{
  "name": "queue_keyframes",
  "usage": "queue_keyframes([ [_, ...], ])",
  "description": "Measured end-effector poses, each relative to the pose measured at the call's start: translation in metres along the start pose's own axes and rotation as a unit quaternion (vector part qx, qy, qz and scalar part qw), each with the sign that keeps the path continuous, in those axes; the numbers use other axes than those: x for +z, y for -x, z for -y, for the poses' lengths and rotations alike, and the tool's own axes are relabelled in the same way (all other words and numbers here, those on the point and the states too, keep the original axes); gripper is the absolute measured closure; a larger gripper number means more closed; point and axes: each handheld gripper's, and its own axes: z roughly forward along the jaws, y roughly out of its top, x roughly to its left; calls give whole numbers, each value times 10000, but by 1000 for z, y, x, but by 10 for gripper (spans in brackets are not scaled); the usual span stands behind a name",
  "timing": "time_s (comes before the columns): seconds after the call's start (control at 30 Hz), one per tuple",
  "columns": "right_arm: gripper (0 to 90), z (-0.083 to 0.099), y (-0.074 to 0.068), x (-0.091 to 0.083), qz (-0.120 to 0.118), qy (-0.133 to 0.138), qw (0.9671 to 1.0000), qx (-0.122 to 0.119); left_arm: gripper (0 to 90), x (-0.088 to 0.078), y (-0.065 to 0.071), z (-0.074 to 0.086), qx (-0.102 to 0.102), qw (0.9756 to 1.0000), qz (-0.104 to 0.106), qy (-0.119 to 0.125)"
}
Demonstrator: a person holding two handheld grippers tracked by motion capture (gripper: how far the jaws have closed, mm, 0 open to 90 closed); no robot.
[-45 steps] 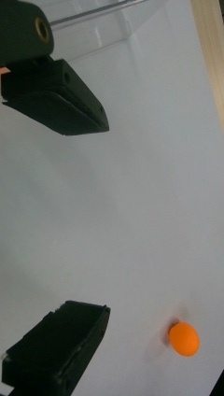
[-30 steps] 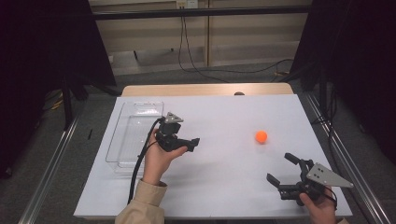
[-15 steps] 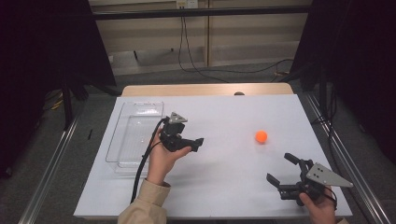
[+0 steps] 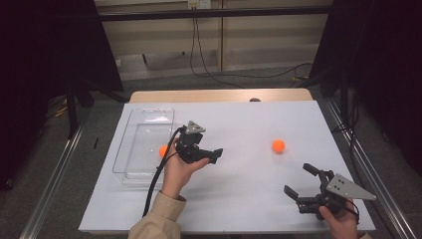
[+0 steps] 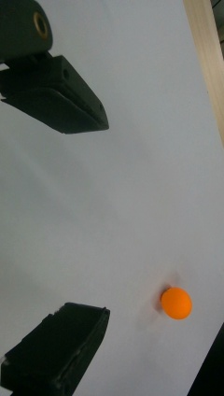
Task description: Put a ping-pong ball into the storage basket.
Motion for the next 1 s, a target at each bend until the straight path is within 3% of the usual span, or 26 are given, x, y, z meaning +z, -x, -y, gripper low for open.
queue_keyframes([
  [0.5,14,0,0,0,-6,-12,10000,-3,86,14,11,1,158,9997,150,-69],
  [0.63,14,0,0,1,-2,-27,10000,0,85,18,14,1,113,9996,261,-38],
  [1.0,14,1,1,1,-12,-36,10000,18,82,30,23,2,189,9993,324,-24],
])
